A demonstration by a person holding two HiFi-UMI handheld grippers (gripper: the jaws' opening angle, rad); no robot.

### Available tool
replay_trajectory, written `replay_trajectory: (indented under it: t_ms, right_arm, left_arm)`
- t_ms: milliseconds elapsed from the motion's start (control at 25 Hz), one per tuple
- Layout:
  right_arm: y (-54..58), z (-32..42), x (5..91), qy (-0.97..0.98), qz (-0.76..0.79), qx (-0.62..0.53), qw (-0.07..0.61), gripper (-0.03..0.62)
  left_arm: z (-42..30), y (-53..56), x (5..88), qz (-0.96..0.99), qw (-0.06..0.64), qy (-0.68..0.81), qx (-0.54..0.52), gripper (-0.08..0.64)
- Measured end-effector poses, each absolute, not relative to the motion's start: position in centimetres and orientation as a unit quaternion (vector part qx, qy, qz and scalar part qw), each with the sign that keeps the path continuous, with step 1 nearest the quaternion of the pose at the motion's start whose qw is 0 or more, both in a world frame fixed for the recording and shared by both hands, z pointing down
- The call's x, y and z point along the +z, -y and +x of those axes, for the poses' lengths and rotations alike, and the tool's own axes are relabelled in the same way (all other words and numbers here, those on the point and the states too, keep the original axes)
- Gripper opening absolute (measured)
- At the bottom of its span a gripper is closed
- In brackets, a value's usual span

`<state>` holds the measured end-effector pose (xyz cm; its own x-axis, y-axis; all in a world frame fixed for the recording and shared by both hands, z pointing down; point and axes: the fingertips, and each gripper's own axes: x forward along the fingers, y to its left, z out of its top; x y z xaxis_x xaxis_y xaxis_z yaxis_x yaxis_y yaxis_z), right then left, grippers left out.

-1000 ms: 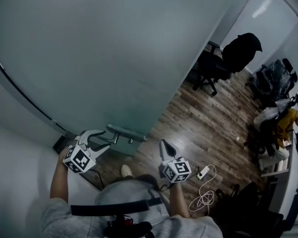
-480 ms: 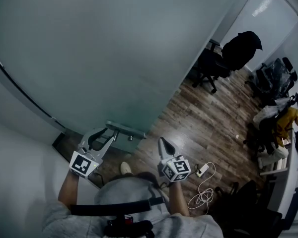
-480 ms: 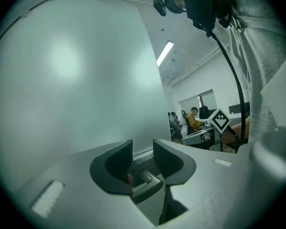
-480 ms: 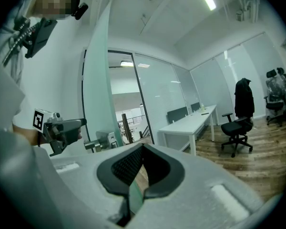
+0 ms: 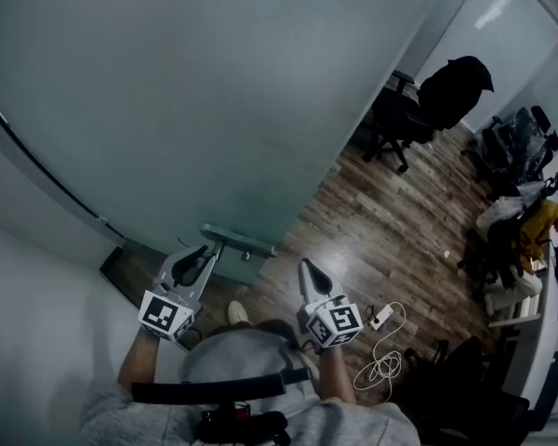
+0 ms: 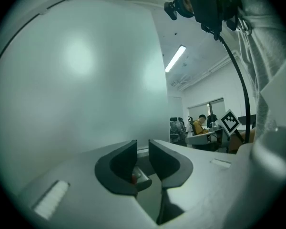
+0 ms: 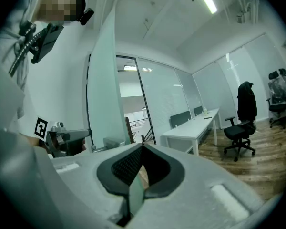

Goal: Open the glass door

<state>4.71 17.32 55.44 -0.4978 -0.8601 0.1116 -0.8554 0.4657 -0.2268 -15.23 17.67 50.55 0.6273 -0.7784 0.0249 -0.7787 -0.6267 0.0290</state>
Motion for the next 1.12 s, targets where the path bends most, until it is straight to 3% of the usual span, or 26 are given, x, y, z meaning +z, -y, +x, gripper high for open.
replay_trajectory:
  t_ms: [520, 1120]
  right_arm:
    - [-18.5, 5.2, 54.0, -0.857, -0.501, -0.118, 0.023, 0.002]
    - [-18.3, 5.0, 54.2, -0.86, -0.498, -0.112, 0.018, 0.002]
  left_arm:
    - [-15.0, -18.8, 51.0, 0.896, 0.029, 0.443, -0.003, 0.006]
    - [-14.6, -18.7, 51.2, 0.898, 0.018, 0.439, 0.005, 0.005]
